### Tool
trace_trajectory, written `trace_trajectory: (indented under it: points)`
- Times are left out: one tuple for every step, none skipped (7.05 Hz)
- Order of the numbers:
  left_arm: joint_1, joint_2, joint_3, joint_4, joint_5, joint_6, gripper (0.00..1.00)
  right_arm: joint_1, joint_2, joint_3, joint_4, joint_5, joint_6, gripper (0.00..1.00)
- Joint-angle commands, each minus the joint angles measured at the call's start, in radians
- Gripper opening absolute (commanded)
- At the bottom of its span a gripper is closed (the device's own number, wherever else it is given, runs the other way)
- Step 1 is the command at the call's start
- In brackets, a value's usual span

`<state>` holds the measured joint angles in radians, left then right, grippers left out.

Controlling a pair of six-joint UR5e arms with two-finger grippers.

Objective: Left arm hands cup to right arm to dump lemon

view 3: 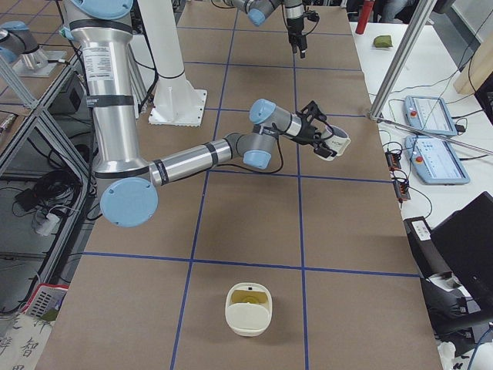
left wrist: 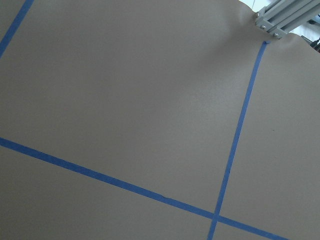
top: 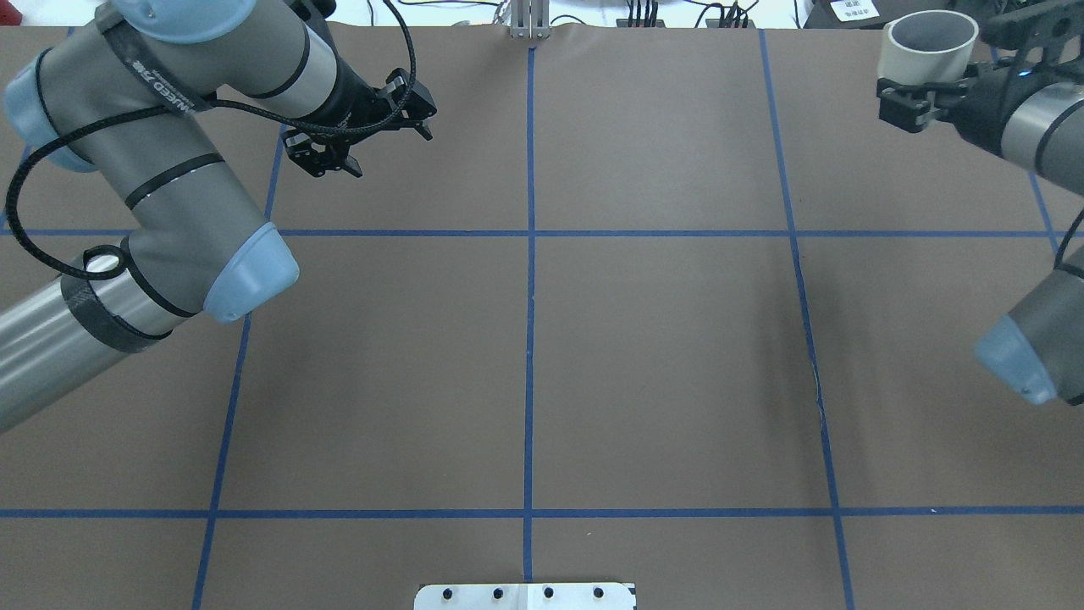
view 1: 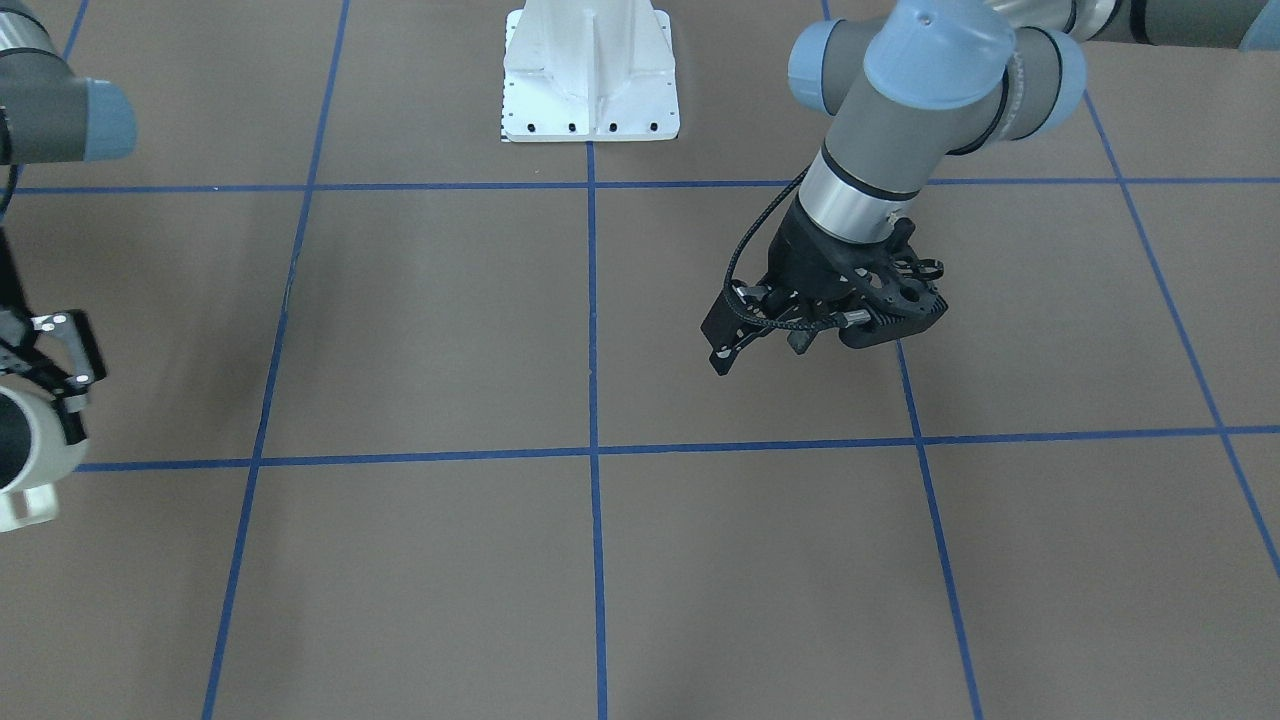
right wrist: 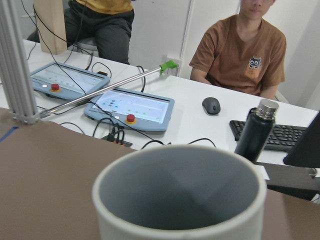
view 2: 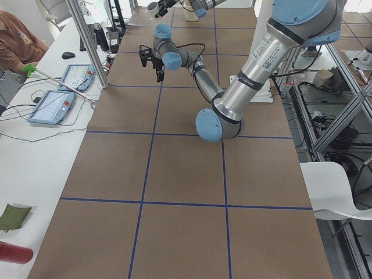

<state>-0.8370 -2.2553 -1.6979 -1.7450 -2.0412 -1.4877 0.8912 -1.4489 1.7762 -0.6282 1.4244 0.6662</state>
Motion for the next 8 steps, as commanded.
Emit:
trace_trajectory:
  points:
    - [0.001, -0.013, 0.0, 0.001, -0.039, -0.046, 1.0, -0.298, 0.111, 0.025, -0.119, -0.389, -0.004, 0.07]
    - [0.001, -0.013, -0.002, 0.001, -0.04, -0.052, 1.0, -0.374, 0.149, 0.037, -0.199, -0.491, -0.004, 0.08]
    - [0.001, -0.015, -0.002, -0.001, -0.048, -0.062, 1.0, -0.418, 0.188, 0.037, -0.237, -0.536, -0.004, 0.08]
    - [0.003, -0.03, 0.004, -0.007, -0.068, -0.063, 1.0, -0.448, 0.205, 0.034, -0.248, -0.553, -0.004, 0.08]
    - [0.003, -0.068, 0.02, -0.005, -0.092, -0.06, 1.0, -0.46, 0.232, 0.026, -0.266, -0.553, -0.01, 0.08]
    - [0.001, -0.108, 0.029, -0.005, -0.144, -0.072, 1.0, -0.465, 0.255, 0.025, -0.3, -0.553, -0.055, 0.08]
    - [0.003, -0.137, 0.03, -0.007, -0.167, -0.112, 1.0, -0.469, 0.274, 0.023, -0.304, -0.552, -0.069, 0.08]
    - [0.003, -0.173, 0.049, -0.007, -0.169, -0.135, 1.0, -0.474, 0.289, 0.023, -0.326, -0.552, -0.07, 0.08]
